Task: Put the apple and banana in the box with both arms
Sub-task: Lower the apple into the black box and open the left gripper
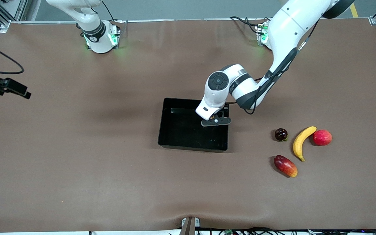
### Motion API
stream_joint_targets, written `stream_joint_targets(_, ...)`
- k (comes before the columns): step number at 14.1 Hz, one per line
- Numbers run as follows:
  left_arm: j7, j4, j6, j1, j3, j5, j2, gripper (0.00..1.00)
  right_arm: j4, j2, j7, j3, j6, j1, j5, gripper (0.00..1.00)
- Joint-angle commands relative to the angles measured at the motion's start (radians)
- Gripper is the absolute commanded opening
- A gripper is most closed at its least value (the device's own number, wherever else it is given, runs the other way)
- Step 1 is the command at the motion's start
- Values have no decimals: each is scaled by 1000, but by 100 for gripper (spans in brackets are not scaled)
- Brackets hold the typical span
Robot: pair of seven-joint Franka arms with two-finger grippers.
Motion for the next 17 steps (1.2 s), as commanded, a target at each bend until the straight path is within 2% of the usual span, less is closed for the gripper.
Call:
stream_joint_targets(1, -34, 22, 13, -32, 3, 30, 18, 0, -40, -32, -113, 11, 33, -33, -20, 100)
stream_joint_targets(3, -34, 20, 13, -40, 2, 29, 20, 0, -30, -31, -219, 11, 40, -57, -20, 100)
stream_joint_targets(8, -77, 17, 13, -58, 6, 18, 27, 0, 2, -23, -221, 14, 29, -51, -20, 100)
stream_joint_targets(9, -92, 17, 10, -58, 6, 23, 27, 33, 11, -20, -222, 14, 27, -51, -22, 100)
stream_joint_targets(10, -91, 14, 5, -58, 8, 30, 26, 99, 17, -20, -222, 14, 27, -47, -24, 100)
stream_joint_targets(13, -86, 23, -9, -55, 8, 40, 4, 100, 22, -16, -221, 14, 27, -58, -25, 100)
stream_joint_targets(17, -35, 51, -116, -37, 0, 35, -83, 100, 22, -14, -221, 12, 26, -55, -27, 100)
